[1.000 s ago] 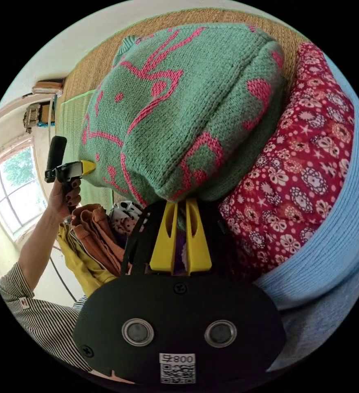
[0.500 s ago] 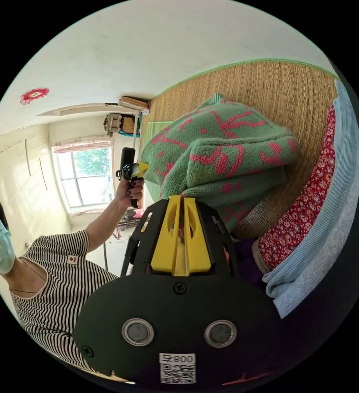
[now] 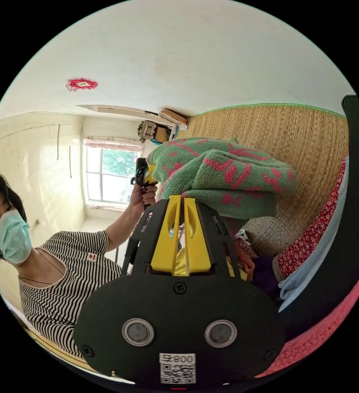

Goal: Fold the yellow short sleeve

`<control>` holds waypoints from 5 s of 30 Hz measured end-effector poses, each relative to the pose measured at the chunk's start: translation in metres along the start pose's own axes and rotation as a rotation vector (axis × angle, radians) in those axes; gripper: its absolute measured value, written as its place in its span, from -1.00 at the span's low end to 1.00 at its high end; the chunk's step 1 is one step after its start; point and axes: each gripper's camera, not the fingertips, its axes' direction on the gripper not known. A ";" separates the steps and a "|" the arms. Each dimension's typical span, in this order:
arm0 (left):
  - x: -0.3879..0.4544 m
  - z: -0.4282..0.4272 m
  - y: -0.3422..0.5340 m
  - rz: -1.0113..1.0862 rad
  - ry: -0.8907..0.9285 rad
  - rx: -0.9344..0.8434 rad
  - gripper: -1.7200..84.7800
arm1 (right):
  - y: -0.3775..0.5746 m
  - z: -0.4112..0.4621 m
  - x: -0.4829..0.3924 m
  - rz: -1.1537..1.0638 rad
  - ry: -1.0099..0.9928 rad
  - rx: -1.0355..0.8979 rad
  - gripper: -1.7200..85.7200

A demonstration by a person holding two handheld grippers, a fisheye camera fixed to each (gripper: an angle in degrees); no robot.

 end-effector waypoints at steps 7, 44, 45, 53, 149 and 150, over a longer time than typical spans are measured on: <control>0.070 0.028 -0.011 0.173 0.074 0.053 -0.84 | 0.039 -0.081 -0.082 -0.168 0.052 0.140 -0.95; 0.037 0.253 0.245 0.281 -0.046 -0.321 -0.95 | 0.347 -0.033 -0.137 0.052 1.031 0.135 -0.96; 0.032 0.259 0.250 0.288 -0.089 -0.327 -0.95 | 0.348 -0.025 -0.131 0.062 1.056 0.119 -0.96; -0.021 0.281 0.319 0.248 -0.268 -0.446 -0.96 | 0.387 0.031 -0.098 0.101 0.937 0.170 -0.96; -0.171 -0.601 0.947 1.120 -0.596 0.182 -0.67 | 0.560 0.892 -0.131 -0.118 0.819 0.788 -0.96; -0.171 -0.601 0.938 1.119 -0.603 0.182 -0.67 | 0.556 0.892 -0.128 -0.118 0.811 0.788 -0.96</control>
